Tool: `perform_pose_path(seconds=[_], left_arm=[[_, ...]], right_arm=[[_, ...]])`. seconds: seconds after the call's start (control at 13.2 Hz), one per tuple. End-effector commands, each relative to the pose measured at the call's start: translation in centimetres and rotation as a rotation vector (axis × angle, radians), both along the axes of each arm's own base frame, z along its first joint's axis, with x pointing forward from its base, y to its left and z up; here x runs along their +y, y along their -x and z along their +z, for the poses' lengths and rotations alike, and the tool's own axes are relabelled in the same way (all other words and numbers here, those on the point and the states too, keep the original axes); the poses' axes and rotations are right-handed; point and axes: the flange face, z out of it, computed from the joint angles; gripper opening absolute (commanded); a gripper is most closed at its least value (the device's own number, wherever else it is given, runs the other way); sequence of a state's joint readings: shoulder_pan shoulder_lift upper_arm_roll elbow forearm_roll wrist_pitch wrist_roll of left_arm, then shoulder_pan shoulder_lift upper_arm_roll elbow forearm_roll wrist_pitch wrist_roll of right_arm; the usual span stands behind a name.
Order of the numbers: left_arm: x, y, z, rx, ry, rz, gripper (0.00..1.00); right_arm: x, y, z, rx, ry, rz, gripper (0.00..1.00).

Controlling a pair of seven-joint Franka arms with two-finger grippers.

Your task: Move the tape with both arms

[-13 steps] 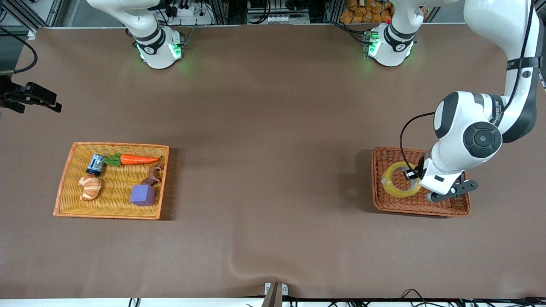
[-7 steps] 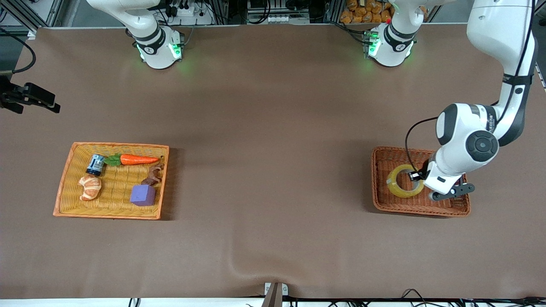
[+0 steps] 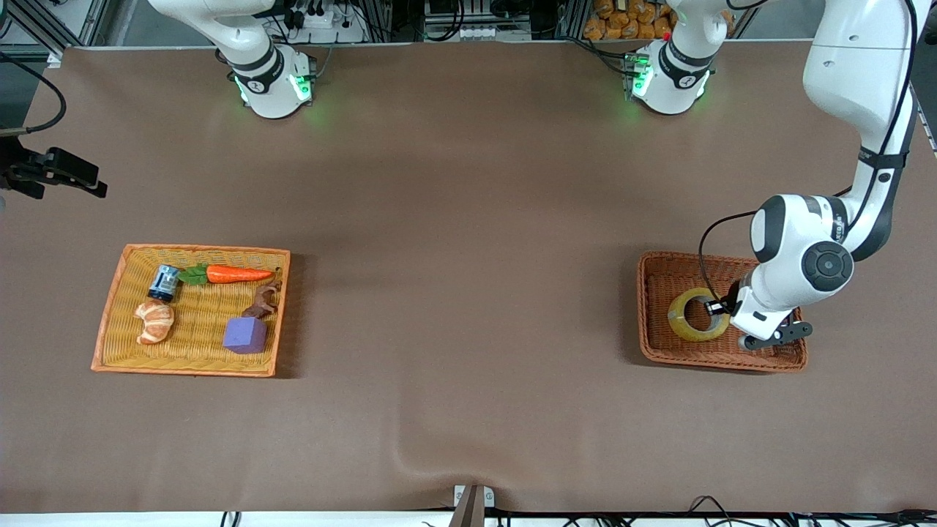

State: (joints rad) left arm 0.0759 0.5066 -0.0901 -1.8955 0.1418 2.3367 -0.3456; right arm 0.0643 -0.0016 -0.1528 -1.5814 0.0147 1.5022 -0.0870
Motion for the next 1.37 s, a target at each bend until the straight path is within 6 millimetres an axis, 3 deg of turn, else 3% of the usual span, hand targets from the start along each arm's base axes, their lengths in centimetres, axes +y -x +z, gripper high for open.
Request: perform_pose_path(seconds=[0.0,0.08,0.15,0.23,0.38,0.53,0.68,0.99,1.14,1.29], left_arm=[[0.4,-0.1,0.9,-0.018,-0.012,-0.022,0.3],[1.1,-0.1,1.1,-0.019,-0.013,-0.027,0.83],[2.4,-0.1,1.4,-0.02,-0.011,-0.036,1.0],[2.5,-0.4,2.1,-0.03,-0.012,-0.038,1.0],[1.9,-1.1,6.1,-0.076,-0.021,-0.042,1.0],[0.3,-1.9,12.5,-0.112,-0.025,-0.059,1.0],[0.4,-2.1,20.7,-0.14,-0.039,-0.065,1.0],[-0.2,1.4,33.5,-0.139,-0.01,-0.133,1.0],[-0.6,3.6,37.6,-0.117,0.027,-0.139,1.0],[-0.7,5.4,39.7,-0.113,0.031,-0.18,1.0]], right_arm=[[-0.3,-0.1,0.3,-0.006,0.014,-0.005,1.0],[-0.1,-0.1,0.3,-0.003,0.013,-0.003,1.0],[0.1,0.0,0.4,-0.001,0.013,-0.006,1.0],[0.3,0.0,0.5,-0.004,0.013,-0.004,1.0],[0.3,0.0,0.4,-0.004,0.013,-0.004,1.0],[0.1,0.0,0.4,-0.001,0.013,-0.008,1.0],[0.1,0.0,0.4,-0.003,0.013,-0.009,1.0],[0.1,-0.1,0.5,-0.015,0.017,-0.003,1.0],[-0.2,-0.3,0.5,-0.017,0.028,-0.004,1.0],[-0.1,-0.3,0.7,-0.021,0.033,0.005,1.0]])
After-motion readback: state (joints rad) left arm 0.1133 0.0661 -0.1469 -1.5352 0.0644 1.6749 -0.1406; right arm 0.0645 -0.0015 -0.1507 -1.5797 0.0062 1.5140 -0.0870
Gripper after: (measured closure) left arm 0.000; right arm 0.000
